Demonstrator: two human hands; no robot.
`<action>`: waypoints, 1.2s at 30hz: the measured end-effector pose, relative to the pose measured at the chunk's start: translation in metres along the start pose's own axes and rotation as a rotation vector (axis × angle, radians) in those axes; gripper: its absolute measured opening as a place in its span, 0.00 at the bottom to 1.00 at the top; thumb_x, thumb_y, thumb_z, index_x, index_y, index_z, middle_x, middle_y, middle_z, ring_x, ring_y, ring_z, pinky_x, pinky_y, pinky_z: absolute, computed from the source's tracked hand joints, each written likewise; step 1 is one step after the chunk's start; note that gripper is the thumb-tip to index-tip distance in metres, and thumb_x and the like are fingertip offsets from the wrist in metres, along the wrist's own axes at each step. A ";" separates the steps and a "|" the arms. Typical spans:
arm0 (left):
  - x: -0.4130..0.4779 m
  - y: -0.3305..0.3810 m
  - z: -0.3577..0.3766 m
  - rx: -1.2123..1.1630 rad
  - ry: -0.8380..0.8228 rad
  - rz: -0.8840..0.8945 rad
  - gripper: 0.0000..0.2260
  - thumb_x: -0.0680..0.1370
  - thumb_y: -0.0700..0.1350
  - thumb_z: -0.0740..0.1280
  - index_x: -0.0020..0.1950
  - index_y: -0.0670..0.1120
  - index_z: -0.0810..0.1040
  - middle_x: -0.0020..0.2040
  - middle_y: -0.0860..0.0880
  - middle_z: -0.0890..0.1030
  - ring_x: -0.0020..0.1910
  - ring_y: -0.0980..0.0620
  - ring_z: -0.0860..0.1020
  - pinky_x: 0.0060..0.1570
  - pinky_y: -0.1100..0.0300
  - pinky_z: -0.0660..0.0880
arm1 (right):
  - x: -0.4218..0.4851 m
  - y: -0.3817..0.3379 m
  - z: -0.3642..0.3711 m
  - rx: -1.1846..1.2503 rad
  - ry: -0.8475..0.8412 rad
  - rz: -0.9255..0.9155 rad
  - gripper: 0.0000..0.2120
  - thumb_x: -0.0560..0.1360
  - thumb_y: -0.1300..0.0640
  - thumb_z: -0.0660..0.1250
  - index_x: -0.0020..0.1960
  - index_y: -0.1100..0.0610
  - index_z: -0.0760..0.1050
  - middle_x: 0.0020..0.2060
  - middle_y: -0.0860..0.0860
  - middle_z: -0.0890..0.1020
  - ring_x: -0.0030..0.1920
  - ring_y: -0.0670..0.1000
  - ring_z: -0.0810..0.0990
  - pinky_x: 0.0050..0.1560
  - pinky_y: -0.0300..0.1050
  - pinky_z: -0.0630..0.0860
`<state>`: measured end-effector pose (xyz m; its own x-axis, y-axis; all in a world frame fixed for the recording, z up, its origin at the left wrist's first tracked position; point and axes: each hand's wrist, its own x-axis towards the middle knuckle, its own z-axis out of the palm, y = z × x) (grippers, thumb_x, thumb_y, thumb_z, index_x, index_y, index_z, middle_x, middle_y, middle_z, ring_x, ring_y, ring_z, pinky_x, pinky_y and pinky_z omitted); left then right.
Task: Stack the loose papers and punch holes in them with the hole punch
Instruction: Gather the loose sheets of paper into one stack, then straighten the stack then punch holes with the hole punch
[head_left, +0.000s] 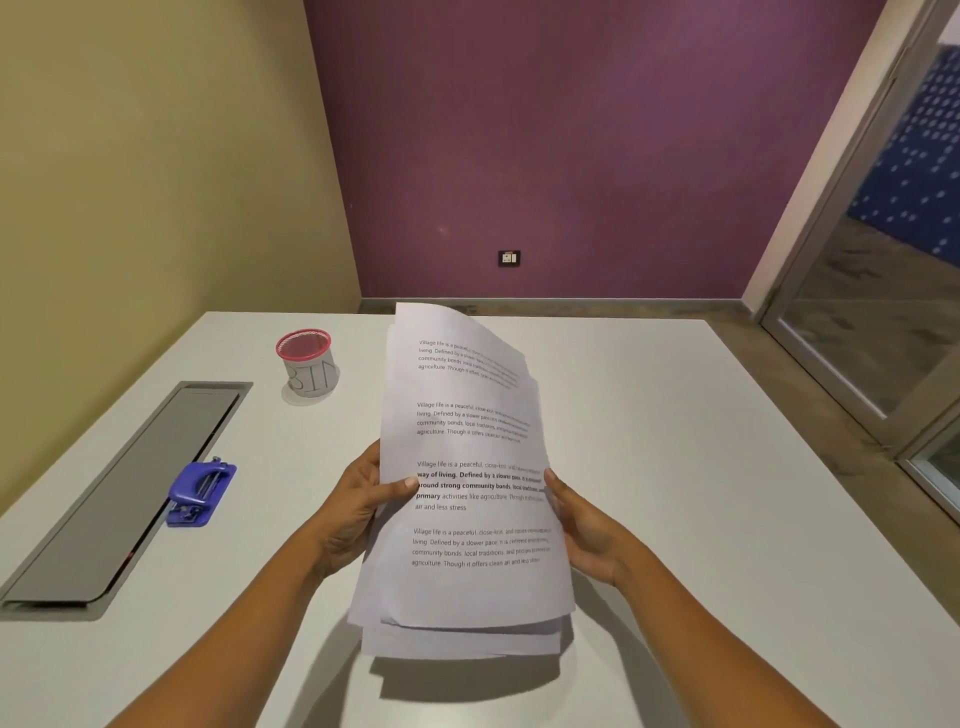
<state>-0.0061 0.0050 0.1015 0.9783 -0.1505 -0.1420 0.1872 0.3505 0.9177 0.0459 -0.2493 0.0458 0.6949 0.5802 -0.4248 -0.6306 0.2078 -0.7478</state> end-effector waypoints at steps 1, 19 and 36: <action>0.001 0.000 -0.001 0.003 0.025 -0.003 0.35 0.51 0.45 0.83 0.56 0.44 0.77 0.51 0.41 0.84 0.47 0.44 0.83 0.40 0.54 0.81 | 0.000 -0.002 -0.001 0.030 -0.034 -0.017 0.32 0.63 0.43 0.75 0.63 0.56 0.75 0.59 0.57 0.80 0.58 0.56 0.80 0.60 0.52 0.77; 0.015 -0.003 -0.011 0.271 0.540 0.116 0.15 0.73 0.28 0.64 0.56 0.42 0.77 0.48 0.46 0.81 0.51 0.45 0.79 0.58 0.50 0.74 | -0.003 -0.025 0.004 -0.475 0.459 -0.433 0.12 0.71 0.60 0.71 0.54 0.57 0.78 0.48 0.53 0.83 0.46 0.52 0.82 0.44 0.42 0.79; 0.025 0.004 0.006 0.291 0.534 0.306 0.12 0.72 0.31 0.68 0.54 0.41 0.79 0.46 0.51 0.82 0.41 0.61 0.81 0.42 0.71 0.77 | -0.007 -0.037 0.014 -0.351 0.460 -0.576 0.11 0.70 0.63 0.71 0.51 0.54 0.78 0.45 0.47 0.83 0.44 0.46 0.82 0.45 0.36 0.80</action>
<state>0.0184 -0.0035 0.1037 0.9067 0.4193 0.0442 -0.0629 0.0307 0.9975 0.0598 -0.2494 0.0837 0.9975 0.0608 -0.0348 -0.0392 0.0713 -0.9967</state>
